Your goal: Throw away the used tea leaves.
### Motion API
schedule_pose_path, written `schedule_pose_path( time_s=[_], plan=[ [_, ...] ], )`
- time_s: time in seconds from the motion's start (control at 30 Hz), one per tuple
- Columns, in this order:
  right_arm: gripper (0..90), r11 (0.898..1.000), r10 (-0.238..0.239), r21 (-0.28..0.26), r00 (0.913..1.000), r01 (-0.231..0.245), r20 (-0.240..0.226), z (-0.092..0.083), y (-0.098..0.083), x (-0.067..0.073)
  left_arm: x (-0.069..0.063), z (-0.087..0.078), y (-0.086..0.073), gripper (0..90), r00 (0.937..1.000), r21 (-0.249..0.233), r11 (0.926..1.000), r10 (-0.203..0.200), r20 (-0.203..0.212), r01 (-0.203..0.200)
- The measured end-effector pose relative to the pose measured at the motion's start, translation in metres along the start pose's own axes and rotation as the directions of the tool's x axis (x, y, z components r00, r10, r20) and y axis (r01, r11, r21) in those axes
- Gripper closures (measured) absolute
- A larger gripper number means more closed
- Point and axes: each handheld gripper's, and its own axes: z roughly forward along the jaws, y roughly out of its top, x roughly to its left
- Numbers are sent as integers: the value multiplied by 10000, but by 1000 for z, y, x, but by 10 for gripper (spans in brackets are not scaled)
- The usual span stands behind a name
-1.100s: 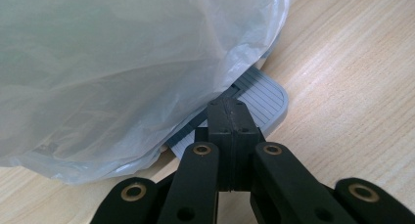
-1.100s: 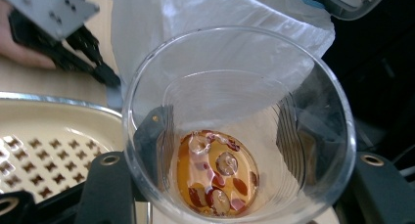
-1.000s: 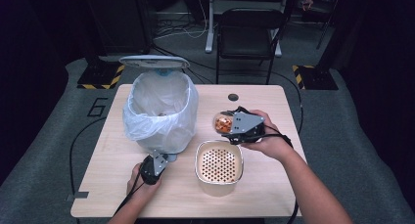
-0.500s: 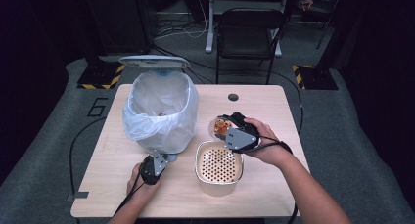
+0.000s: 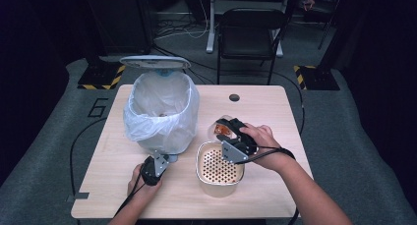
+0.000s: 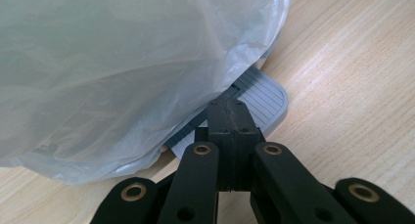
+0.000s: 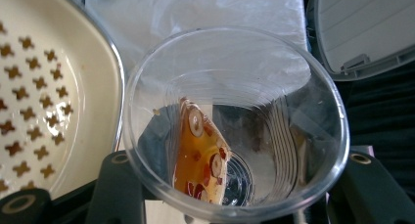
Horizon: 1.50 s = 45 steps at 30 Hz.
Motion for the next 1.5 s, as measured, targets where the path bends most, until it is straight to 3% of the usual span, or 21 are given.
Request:
schedule_pose_path(
  time_s=[0.23,0.4,0.5,0.53,0.67,0.73,0.77,0.8,0.87,0.9,0.93,0.97,1.0,1.03,1.07,1.1,1.13,1.23,1.33,1.43,1.5],
  plan=[
    [449,9837,-1697,610,9855,1693,17,3,5,13,0,0,0,900,10000,8,10000,7,-1,-7],
    [451,9403,-3238,1040,9459,3240,-191,4,12,25,0,0,0,900,10000,36,10000,34,14,-34],
    [454,8945,-4311,1280,9023,4284,-70,4,15,31,0,0,0,900,10000,27,10000,73,-37,-73],
    [455,8862,-4447,1368,8955,4426,-161,4,15,32,1,-1,0,900,9998,48,9998,188,-86,-187],
    [458,8051,-5799,1746,8141,5669,308,6,17,37,1,0,0,900,10000,22,10000,81,-25,-81],
    [459,7799,-6144,1955,7868,5946,581,6,17,41,1,-1,0,900,9999,70,9999,113,6,-113],
    [460,7785,-6167,2006,7842,5947,686,7,15,44,0,0,0,900,10000,-32,10000,-27,-11,27],
    [460,7531,-6450,2038,7630,6255,418,7,14,46,0,0,0,900,10000,-71,10000,-28,-76,28],
    [460,6855,-7187,2175,6935,6948,497,7,15,49,0,0,0,900,10000,-33,10000,14,-61,-14],
    [460,6643,-7396,2237,6705,7132,582,6,14,51,0,0,0,900,10000,-24,10000,29,-66,-29],
    [460,6659,-7409,2168,6668,7138,803,6,12,55,0,0,0,900,10000,-20,10000,44,-67,-44],
    [459,6907,-7199,2162,6843,6901,1156,5,10,59,0,0,0,900,10000,-21,10000,44,-68,-44],
    [459,7022,-7105,2116,6883,6798,1464,5,9,61,0,0,0,900,10000,2,10000,53,-33,-53],
    [460,7328,-6774,2283,7190,6410,1556,3,7,65,0,0,0,900,10000,34,10000,66,-4,-66],
    [460,7328,-6774,2283,7190,6410,1556,3,7,65,0,0,0,900,10000,34,10000,66,-4,-66],
    [460,7032,-7098,2104,6881,6792,1509,3,8,62,0,0,0,900,10000,30,10000,68,-11,-68],
    [460,7379,-6722,2294,7219,6348,1643,2,6,66,0,0,0,900,10000,28,10000,61,-8,-61],
    [460,7143,-6972,2302,7006,6610,1519,2,5,66,0,0,0,900,10000,25,10000,60,-9,-60],
    [460,7198,-6918,2222,7058,6576,1522,3,4,66,0,0,0,900,10000,26,10000,49,-2,-49],
    [460,6719,-7378,2238,6647,7061,1178,3,5,61,0,0,0,900,10000,27,10000,39,6,-39],
    [459,6681,-7404,2261,6635,7089,1076,3,5,61,1,0,0,900,10000,58,10000,30,68,-31]
  ],
)
